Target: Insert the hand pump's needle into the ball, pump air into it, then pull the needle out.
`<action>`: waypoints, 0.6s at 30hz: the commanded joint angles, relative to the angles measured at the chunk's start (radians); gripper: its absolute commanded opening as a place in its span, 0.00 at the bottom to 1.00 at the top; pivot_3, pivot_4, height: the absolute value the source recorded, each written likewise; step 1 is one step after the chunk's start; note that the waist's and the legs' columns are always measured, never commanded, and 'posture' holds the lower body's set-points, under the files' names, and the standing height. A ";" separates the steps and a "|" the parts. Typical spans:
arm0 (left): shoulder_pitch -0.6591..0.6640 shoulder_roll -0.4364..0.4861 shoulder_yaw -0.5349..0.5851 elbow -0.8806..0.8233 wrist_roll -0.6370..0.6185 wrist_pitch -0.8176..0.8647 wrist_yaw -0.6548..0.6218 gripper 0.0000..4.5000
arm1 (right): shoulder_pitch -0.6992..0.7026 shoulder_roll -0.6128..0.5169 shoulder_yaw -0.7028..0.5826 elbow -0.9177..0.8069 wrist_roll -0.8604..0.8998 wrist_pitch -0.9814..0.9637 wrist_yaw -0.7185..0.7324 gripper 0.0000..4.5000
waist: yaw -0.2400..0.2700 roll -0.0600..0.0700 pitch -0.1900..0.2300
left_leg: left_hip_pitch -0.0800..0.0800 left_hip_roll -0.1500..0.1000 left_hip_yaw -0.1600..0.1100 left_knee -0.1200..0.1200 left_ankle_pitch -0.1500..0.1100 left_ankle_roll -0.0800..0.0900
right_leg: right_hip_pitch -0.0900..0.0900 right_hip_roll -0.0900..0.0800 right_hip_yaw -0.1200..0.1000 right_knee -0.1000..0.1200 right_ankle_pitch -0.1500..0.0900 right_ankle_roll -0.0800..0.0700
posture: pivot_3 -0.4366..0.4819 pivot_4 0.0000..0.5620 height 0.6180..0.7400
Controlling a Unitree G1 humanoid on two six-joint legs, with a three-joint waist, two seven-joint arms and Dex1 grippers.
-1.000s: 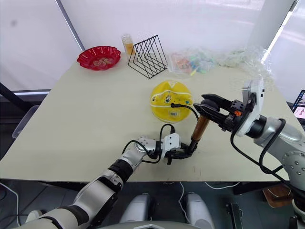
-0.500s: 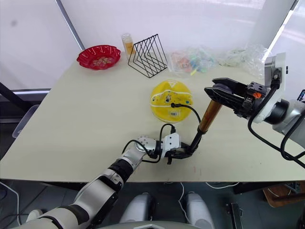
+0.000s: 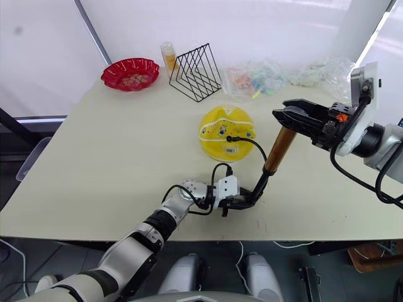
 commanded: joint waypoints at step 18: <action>0.012 0.019 -0.045 0.071 0.076 0.185 -0.012 0.25 | 0.165 0.111 0.129 -0.234 -0.274 -0.160 0.098 0.45 | -0.002 -0.002 -0.011 | 0.007 0.001 -0.001 0.000 -0.001 0.001 | 0.005 0.001 -0.001 -0.001 -0.004 0.001 | 0.48 0.27 0.96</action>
